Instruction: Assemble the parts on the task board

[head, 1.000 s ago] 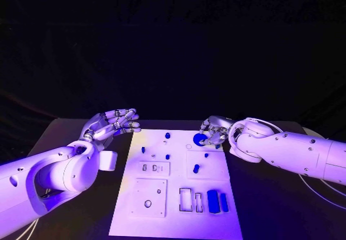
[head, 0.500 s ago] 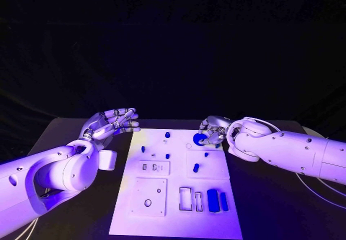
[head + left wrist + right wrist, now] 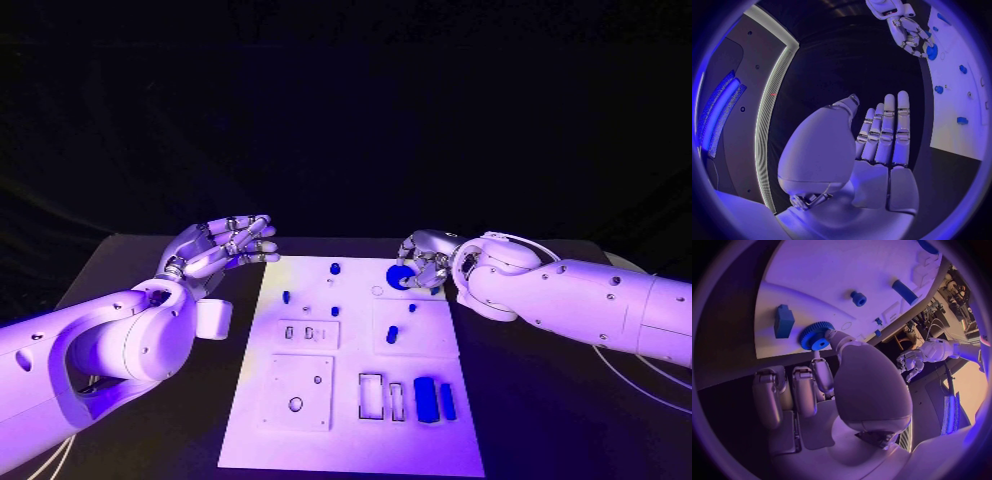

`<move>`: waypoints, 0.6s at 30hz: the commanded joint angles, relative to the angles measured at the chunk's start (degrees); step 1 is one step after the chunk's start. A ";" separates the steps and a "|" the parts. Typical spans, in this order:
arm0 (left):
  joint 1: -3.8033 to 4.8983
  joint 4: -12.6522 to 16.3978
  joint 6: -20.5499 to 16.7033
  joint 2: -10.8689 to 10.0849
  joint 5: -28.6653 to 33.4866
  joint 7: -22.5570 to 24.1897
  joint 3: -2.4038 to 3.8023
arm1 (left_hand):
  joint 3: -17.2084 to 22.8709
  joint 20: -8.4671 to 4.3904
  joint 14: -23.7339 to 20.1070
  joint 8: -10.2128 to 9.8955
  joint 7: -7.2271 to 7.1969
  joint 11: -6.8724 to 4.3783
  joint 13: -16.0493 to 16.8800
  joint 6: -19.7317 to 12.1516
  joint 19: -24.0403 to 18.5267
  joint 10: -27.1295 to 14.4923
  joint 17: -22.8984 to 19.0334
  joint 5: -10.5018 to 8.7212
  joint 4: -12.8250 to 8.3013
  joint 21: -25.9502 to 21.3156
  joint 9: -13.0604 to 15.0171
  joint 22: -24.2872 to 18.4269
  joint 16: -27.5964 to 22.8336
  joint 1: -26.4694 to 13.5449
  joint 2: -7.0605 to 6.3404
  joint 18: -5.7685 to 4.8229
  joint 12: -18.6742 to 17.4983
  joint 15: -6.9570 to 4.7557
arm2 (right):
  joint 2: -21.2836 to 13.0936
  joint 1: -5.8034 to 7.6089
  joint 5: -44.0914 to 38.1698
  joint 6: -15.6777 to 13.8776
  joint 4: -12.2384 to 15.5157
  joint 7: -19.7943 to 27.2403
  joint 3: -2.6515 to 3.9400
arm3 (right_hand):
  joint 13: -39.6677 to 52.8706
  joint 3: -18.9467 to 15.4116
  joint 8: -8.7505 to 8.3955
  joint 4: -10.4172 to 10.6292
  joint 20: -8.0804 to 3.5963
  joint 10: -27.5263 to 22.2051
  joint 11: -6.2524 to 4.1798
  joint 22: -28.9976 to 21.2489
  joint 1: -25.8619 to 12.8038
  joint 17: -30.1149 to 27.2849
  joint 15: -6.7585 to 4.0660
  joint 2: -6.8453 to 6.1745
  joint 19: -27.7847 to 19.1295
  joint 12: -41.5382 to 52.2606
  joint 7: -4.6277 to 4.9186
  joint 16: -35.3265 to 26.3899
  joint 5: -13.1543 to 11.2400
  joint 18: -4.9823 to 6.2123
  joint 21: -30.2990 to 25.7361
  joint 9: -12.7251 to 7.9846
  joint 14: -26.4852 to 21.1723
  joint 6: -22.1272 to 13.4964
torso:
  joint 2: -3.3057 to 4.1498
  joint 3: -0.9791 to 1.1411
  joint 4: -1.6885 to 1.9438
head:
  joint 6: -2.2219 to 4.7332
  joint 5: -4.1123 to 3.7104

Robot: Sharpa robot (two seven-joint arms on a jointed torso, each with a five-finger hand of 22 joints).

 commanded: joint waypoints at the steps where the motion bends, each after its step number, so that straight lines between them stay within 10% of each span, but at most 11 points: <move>1: 0.15 0.02 1.07 0.07 -0.31 0.28 0.05 | 0.41 -0.11 -0.38 -0.32 1.07 0.18 -0.07 -0.10 0.12 0.17 0.06 -0.19 0.04 0.20 -0.07 0.06 0.02 0.51 -0.10 0.62 -0.21 0.03 | -0.07 -0.22 -4.22 2.02 0.12 -0.82 -0.11 | 0.77 0.50 0.35 -0.13 0.38 0.29 -0.07 14.64 0.66 9.03 0.36 -0.10 5.76 0.27 -0.04 0.29 -0.27 -0.69 0.35 -0.07 4.80 0.41 | -0.01 0.00 0.03 | -0.04 -0.03; 18: 0.13 -0.84 1.10 0.77 -0.43 0.27 0.04 | 0.48 -0.12 -0.39 -0.34 1.05 0.18 -0.07 -0.11 0.07 0.17 0.12 -0.18 0.02 0.29 -0.08 0.11 0.02 0.55 -0.07 0.62 -0.27 0.02 | -0.23 -0.48 -7.64 -5.87 2.24 0.79 -0.11 | 3.62 4.74 1.35 -0.38 -0.11 3.00 -0.89 15.06 -0.33 9.91 -0.28 -0.63 6.10 3.14 -1.02 0.64 2.69 -0.81 0.64 -0.57 5.00 4.28 | -0.05 -0.01 0.10 | 0.08 -0.26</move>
